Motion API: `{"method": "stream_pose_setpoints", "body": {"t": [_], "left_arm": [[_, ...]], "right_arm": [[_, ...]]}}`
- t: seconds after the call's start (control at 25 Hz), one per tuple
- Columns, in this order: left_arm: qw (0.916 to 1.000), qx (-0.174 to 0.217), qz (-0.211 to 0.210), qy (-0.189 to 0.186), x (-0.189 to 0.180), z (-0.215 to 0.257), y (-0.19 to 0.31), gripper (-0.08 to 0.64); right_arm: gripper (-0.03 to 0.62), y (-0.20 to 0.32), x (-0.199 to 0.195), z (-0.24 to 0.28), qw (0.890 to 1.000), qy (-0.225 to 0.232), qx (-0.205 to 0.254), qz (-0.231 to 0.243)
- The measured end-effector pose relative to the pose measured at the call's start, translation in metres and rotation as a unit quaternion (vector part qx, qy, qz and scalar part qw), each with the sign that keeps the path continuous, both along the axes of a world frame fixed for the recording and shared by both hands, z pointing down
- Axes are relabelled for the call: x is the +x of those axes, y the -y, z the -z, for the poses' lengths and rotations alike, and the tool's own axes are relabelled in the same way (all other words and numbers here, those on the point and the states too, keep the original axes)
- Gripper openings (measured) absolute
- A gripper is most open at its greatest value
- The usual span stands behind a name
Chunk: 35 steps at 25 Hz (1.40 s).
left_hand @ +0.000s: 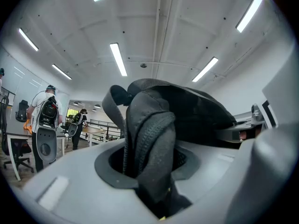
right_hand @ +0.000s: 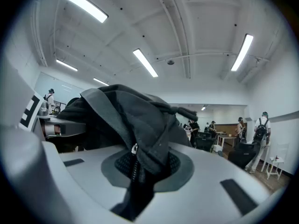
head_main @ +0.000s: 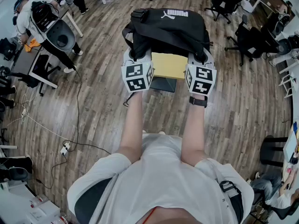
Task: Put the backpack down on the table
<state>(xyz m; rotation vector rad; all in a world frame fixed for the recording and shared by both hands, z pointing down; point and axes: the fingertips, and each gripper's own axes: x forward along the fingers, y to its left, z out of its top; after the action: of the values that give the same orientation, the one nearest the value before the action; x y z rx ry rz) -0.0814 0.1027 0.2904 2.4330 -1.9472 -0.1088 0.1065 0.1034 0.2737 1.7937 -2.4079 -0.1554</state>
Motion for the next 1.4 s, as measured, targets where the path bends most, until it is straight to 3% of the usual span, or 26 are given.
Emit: {"method": "stream_pose_setpoints", "body": {"t": [0.56, 0.84, 1.16, 1.4], "left_arm": [[0.9998, -0.010, 0.007, 0.019, 0.043, -0.007, -0.013, 0.147], [0.9997, -0.015, 0.016, 0.007, 0.048, -0.013, -0.008, 0.147], [0.9999, -0.008, 0.006, 0.012, 0.046, -0.016, 0.031, 0.147], [0.9999, 0.010, -0.002, -0.004, 0.032, -0.005, 0.077, 0.147]], "right_arm": [[0.078, -0.007, 0.044, -0.011, 1.000, 0.008, -0.009, 0.009], [0.083, -0.001, 0.049, -0.016, 1.000, 0.004, -0.017, 0.012], [0.089, 0.037, 0.047, -0.023, 1.000, 0.011, -0.020, 0.001], [0.095, 0.081, 0.034, -0.009, 1.000, 0.003, -0.003, -0.008]]}}
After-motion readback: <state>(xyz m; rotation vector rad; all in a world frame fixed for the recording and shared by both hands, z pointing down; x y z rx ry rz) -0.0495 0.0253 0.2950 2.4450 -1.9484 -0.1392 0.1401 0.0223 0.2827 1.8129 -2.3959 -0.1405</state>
